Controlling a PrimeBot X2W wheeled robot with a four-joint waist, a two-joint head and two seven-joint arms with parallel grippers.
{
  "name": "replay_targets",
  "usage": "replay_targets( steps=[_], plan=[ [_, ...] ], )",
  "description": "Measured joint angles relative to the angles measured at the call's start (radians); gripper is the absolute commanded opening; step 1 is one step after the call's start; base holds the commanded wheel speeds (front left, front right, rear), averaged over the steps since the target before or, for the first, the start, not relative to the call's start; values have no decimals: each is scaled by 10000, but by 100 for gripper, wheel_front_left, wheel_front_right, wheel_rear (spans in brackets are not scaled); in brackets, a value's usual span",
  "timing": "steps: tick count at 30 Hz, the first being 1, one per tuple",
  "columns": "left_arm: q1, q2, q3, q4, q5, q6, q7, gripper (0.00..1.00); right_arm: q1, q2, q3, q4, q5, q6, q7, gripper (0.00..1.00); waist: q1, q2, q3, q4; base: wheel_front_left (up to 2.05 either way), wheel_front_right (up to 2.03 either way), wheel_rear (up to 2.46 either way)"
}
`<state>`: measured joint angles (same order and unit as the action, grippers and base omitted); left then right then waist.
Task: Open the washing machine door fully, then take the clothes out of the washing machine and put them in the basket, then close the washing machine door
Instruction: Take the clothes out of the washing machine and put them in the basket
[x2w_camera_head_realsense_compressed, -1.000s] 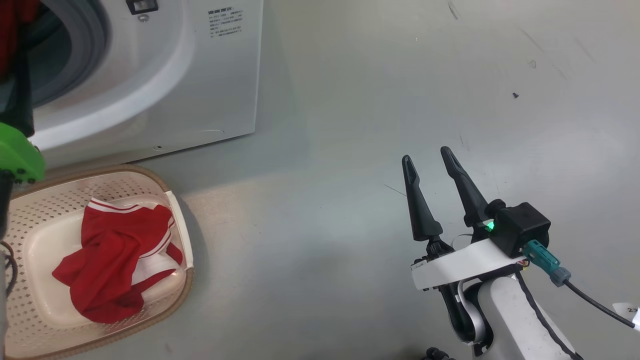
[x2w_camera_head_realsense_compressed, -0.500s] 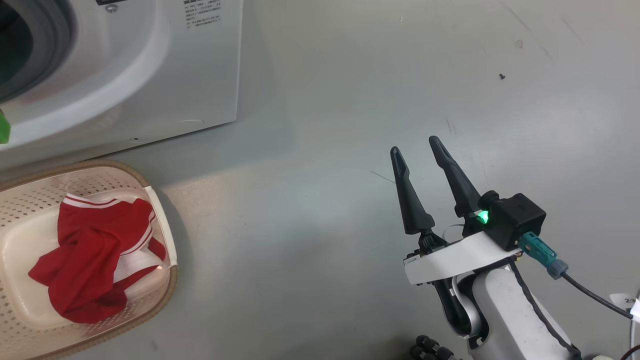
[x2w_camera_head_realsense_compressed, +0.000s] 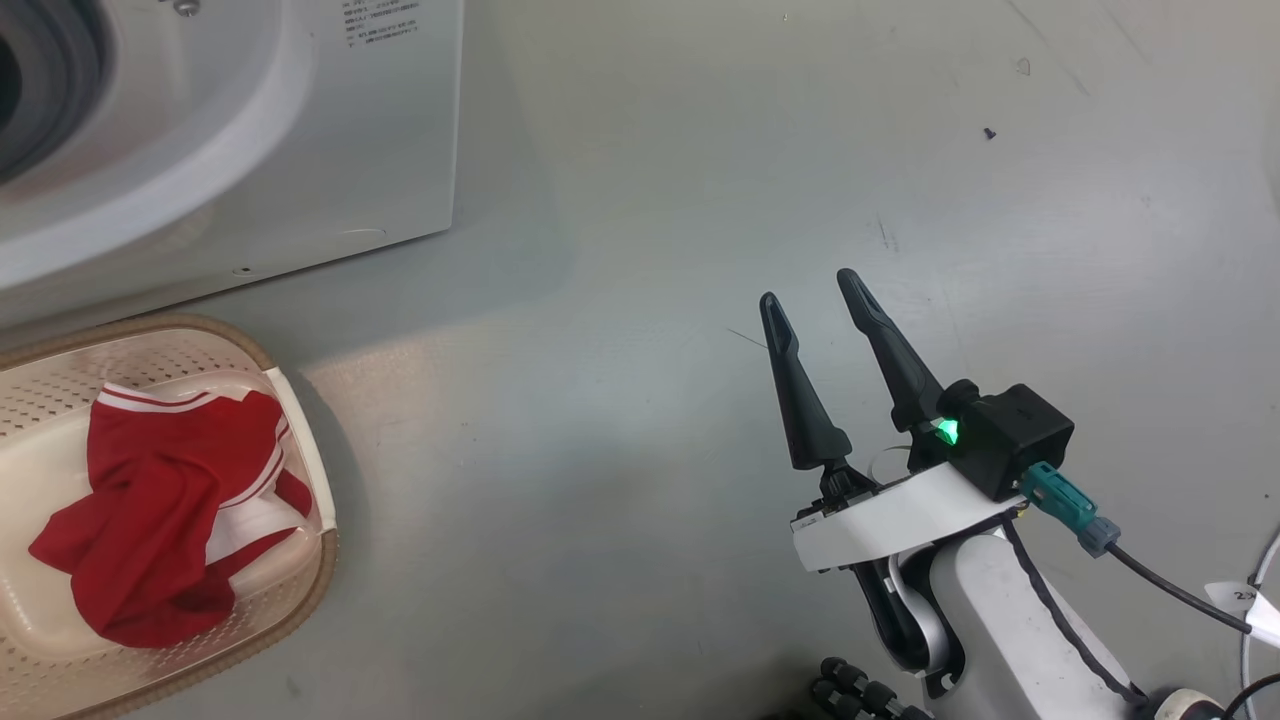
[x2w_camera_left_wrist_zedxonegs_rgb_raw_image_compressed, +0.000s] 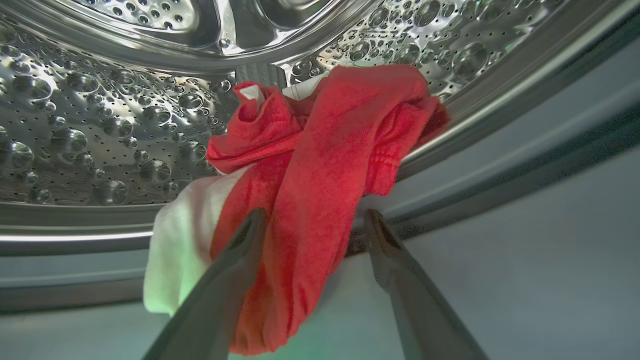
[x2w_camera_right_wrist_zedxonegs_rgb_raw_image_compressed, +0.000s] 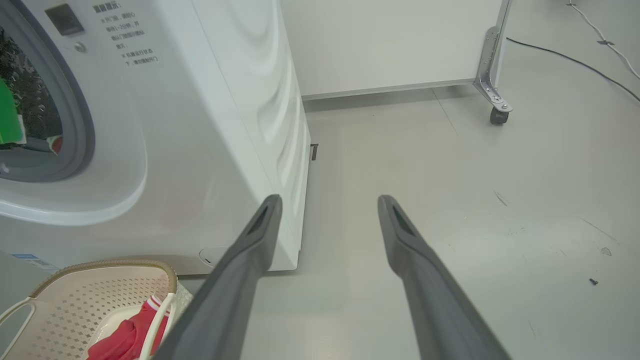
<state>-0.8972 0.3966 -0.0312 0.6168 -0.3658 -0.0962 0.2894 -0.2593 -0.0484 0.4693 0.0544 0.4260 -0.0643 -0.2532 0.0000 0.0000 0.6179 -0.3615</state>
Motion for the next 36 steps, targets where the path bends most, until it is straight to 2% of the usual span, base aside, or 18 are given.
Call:
replay_targets(
  steps=[9,10,11,12,22,23,36],
  plan=[
    [-523,54,-77,573,244,46,-19,100,-110,0,109,-6,4,-90,0,100,0,0,99,-61,0,0,0],
    [-573,54,-86,635,244,50,-19,69,-122,0,113,-6,4,-90,0,100,0,0,103,-65,0,0,0],
    [-620,50,-94,702,244,63,-59,29,-137,-2,113,-6,6,-92,0,100,0,0,106,-66,0,0,0],
    [-664,44,-105,773,244,69,-105,0,-156,-2,115,-6,6,-94,0,100,0,0,107,-66,0,0,0],
    [-918,4,-240,1221,270,61,-619,0,-208,0,104,8,13,-105,0,100,0,0,67,37,0,0,0],
    [-921,-48,-295,1260,318,54,-727,0,-210,0,61,13,12,-182,0,100,0,0,51,65,0,0,0],
    [-711,-692,-566,1538,207,-161,-2330,0,-243,-6,-314,339,-341,-188,0,100,0,0,-480,672,0,0,0]
  ],
)
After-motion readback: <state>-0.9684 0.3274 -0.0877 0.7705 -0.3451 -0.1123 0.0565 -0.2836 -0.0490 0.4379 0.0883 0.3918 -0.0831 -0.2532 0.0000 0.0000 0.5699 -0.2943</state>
